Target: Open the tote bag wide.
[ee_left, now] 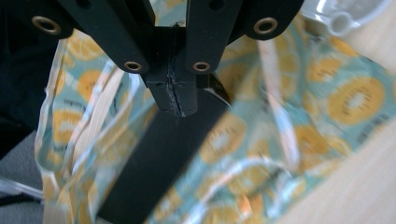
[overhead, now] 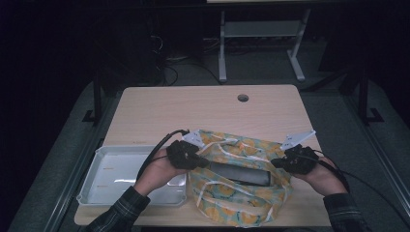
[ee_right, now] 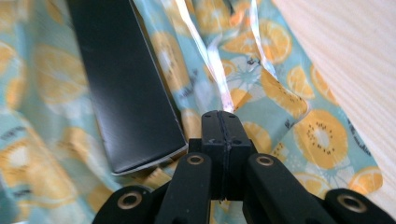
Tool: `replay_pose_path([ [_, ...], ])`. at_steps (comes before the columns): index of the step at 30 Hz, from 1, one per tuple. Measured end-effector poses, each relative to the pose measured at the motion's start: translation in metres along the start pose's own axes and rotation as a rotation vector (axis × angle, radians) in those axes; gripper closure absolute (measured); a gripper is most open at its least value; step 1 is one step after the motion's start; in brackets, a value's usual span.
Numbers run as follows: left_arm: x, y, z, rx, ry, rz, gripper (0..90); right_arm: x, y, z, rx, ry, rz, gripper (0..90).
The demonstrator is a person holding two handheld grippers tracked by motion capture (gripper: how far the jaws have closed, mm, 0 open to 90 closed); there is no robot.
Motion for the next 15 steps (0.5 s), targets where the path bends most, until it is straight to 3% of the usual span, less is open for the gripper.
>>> replay_pose_path([
  [7,-0.007,0.015,-0.016,0.084,0.009,-0.017,89.7,-0.006,0.007,-0.014,0.047,-0.007,-0.017,89.6],
  [9,-0.006,0.014,-0.014,0.069,0.012,-0.014,89.4,-0.006,0.008,-0.017,0.065,-0.004,-0.017,89.6],
  [11,-0.003,0.002,-0.002,0.010,-0.005,-0.006,89.2,-0.005,0.007,-0.018,0.067,-0.007,-0.013,89.6],
  [15,0.002,-0.015,0.001,-0.037,-0.016,-0.007,89.3,-0.006,0.007,-0.020,0.071,-0.009,-0.010,89.6],
])
Point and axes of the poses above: each handheld gripper's, and its own axes: z roughly backward along the jaws, y roughly out of its underside, x roughly to its left, the point moved 3 cm from there along -z, roughly forward along the jaws, and after that the axes turned 10 degrees about -y, right-handed, at the moved point
